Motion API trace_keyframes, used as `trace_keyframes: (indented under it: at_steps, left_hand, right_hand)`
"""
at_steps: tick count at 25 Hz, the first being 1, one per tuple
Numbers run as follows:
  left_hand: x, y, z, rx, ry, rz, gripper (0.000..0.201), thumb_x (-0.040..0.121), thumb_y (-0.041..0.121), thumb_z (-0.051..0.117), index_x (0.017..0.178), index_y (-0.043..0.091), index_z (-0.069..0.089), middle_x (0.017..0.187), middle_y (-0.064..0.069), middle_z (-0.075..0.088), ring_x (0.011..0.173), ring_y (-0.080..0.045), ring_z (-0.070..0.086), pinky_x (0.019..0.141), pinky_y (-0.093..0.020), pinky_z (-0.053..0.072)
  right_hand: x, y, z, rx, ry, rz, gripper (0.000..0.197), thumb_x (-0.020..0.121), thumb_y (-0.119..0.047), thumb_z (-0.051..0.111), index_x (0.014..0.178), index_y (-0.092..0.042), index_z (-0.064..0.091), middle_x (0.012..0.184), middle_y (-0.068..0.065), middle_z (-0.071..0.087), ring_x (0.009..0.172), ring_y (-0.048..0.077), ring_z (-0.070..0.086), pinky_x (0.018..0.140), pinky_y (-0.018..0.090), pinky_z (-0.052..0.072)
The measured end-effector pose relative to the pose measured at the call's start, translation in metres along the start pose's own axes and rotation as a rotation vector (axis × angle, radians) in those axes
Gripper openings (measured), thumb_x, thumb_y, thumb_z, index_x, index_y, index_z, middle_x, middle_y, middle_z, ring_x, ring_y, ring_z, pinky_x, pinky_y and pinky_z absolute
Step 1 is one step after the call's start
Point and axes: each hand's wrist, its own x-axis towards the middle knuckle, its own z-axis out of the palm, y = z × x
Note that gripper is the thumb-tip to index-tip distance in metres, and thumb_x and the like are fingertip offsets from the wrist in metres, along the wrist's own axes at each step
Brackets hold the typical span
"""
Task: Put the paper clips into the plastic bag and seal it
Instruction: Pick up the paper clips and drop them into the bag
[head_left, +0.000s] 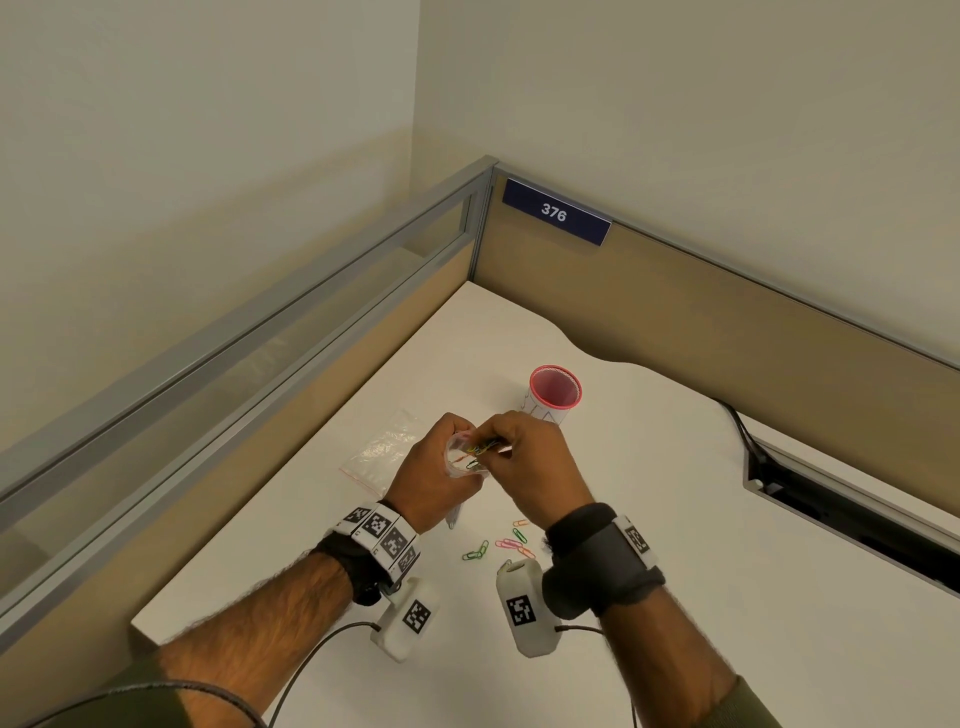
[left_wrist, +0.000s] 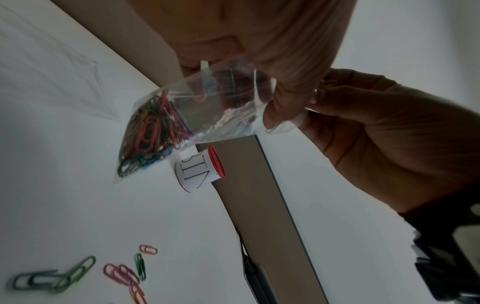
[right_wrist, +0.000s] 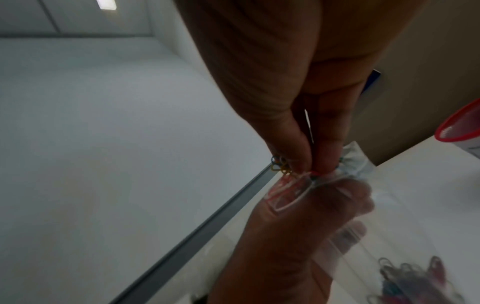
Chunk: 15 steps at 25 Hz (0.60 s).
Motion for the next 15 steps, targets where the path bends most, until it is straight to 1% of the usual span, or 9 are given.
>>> trace_keyframes:
  at_steps: [2,4,6,8,10,11,13,14,15]
  left_hand:
    - [0.000,-0.002,0.000,0.007,0.002,-0.006,0.037,0.072,0.018,0.071,0.101,0.029,0.052,0.091,0.004,0.066,0.086,-0.022,0.068,0.074,-0.043,0.057]
    - [0.000,-0.002,0.000,0.017,0.003,-0.005,0.037,0.074,0.017,0.073,0.102,0.028,0.052,0.092,0.007,0.066,0.086,-0.017,0.067,0.074,-0.038,0.057]
    - [0.000,-0.001,0.000,0.032,0.007,0.005,0.036,0.077,0.015,0.074,0.102,0.027,0.052,0.094,0.010,0.067,0.095,-0.011,0.066,0.083,-0.035,0.055]
    - [0.000,-0.002,0.001,0.033,0.009,0.007,0.036,0.079,0.013,0.074,0.103,0.028,0.053,0.096,0.011,0.068,0.103,-0.009,0.065,0.090,-0.039,0.056]
    - [0.000,-0.002,0.001,0.028,0.008,-0.002,0.037,0.079,0.012,0.074,0.103,0.029,0.053,0.097,0.011,0.069,0.105,-0.007,0.064,0.092,-0.043,0.056]
    - [0.001,-0.002,0.001,0.027,0.006,-0.003,0.038,0.079,0.012,0.075,0.103,0.030,0.053,0.097,0.012,0.068,0.105,-0.007,0.064,0.092,-0.044,0.056]
    - [0.001,0.000,0.002,0.034,-0.002,0.004,0.038,0.079,0.014,0.075,0.104,0.030,0.052,0.098,0.011,0.067,0.105,-0.007,0.064,0.093,-0.043,0.057]
    - [0.001,0.000,0.003,0.037,-0.008,0.013,0.038,0.079,0.014,0.076,0.104,0.030,0.052,0.099,0.010,0.067,0.105,-0.007,0.064,0.093,-0.043,0.057]
    - [0.000,0.001,0.003,0.038,-0.012,0.023,0.039,0.078,0.014,0.076,0.105,0.030,0.052,0.100,0.010,0.066,0.104,-0.008,0.064,0.092,-0.043,0.057]
  right_hand:
    - [0.000,-0.003,0.001,-0.031,-0.019,-0.010,0.015,0.090,-0.013,0.063,0.102,-0.016,0.072,0.100,0.002,0.070,0.087,0.015,0.064,0.085,0.030,0.057]
    - [0.000,-0.004,-0.001,-0.016,0.003,-0.019,0.013,0.091,-0.016,0.062,0.100,-0.017,0.072,0.098,0.001,0.070,0.086,0.014,0.065,0.083,0.032,0.058]
    - [0.000,-0.002,-0.006,0.031,0.068,-0.008,0.013,0.091,-0.012,0.060,0.097,-0.016,0.071,0.096,0.000,0.070,0.086,0.015,0.065,0.082,0.033,0.058]
    - [-0.001,0.001,-0.011,0.061,0.174,0.019,0.016,0.090,-0.007,0.058,0.094,-0.016,0.070,0.094,-0.001,0.069,0.085,0.013,0.064,0.081,0.031,0.058]
    - [-0.002,0.009,-0.012,0.016,0.239,0.067,0.010,0.090,-0.013,0.061,0.094,-0.017,0.069,0.092,-0.003,0.068,0.083,0.011,0.062,0.081,0.027,0.055]
    - [-0.003,0.013,-0.011,-0.011,0.226,0.110,0.007,0.089,-0.020,0.064,0.096,-0.019,0.067,0.092,-0.004,0.066,0.082,0.010,0.061,0.079,0.026,0.054]
    - [-0.004,0.019,-0.004,-0.057,0.128,0.180,0.015,0.086,-0.034,0.067,0.096,-0.022,0.065,0.089,-0.007,0.065,0.079,0.009,0.060,0.075,0.025,0.054]
    - [-0.003,0.020,0.001,-0.070,0.090,0.190,0.014,0.086,-0.035,0.067,0.094,-0.023,0.066,0.087,-0.007,0.065,0.077,0.009,0.060,0.074,0.026,0.054]
    - [-0.002,0.020,0.005,-0.070,0.074,0.184,0.011,0.087,-0.033,0.066,0.090,-0.022,0.066,0.084,-0.006,0.065,0.075,0.010,0.059,0.073,0.028,0.054]
